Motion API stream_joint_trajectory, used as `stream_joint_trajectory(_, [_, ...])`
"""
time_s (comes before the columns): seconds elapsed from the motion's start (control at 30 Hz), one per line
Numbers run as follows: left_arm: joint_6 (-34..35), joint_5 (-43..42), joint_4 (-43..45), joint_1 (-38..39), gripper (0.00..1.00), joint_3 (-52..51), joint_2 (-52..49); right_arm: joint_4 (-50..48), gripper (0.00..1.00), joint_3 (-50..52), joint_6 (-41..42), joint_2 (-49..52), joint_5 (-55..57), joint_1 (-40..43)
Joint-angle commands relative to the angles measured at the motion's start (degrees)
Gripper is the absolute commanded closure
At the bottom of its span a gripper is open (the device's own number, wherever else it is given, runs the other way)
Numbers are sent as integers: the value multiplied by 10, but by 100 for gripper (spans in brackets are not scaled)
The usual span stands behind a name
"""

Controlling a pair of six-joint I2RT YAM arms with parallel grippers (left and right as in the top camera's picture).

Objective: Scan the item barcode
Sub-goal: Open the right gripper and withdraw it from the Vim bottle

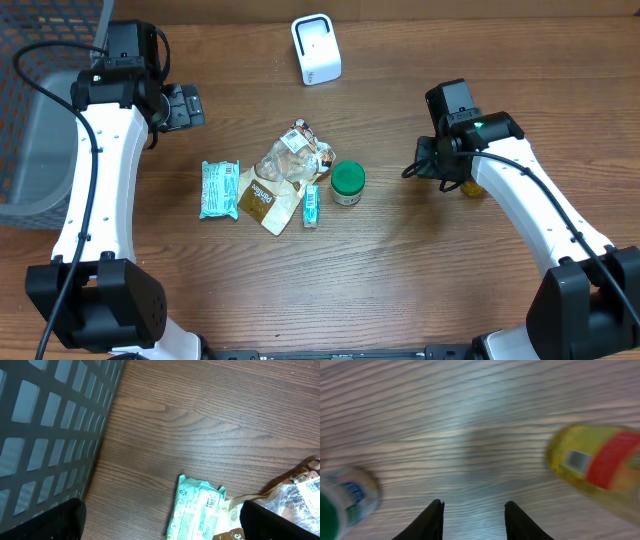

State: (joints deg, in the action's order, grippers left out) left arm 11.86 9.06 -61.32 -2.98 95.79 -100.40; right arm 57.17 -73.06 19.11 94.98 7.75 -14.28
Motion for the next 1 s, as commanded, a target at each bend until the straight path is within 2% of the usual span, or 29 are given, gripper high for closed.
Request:
stream_joint_trajectory(0.0, [-1, 3, 0, 0, 0, 10, 4, 4, 64, 4, 22, -13, 80, 0])
stream_joint_trajectory(0.97, [-1, 3, 0, 0, 0, 10, 4, 45, 63, 4, 24, -12, 158, 2])
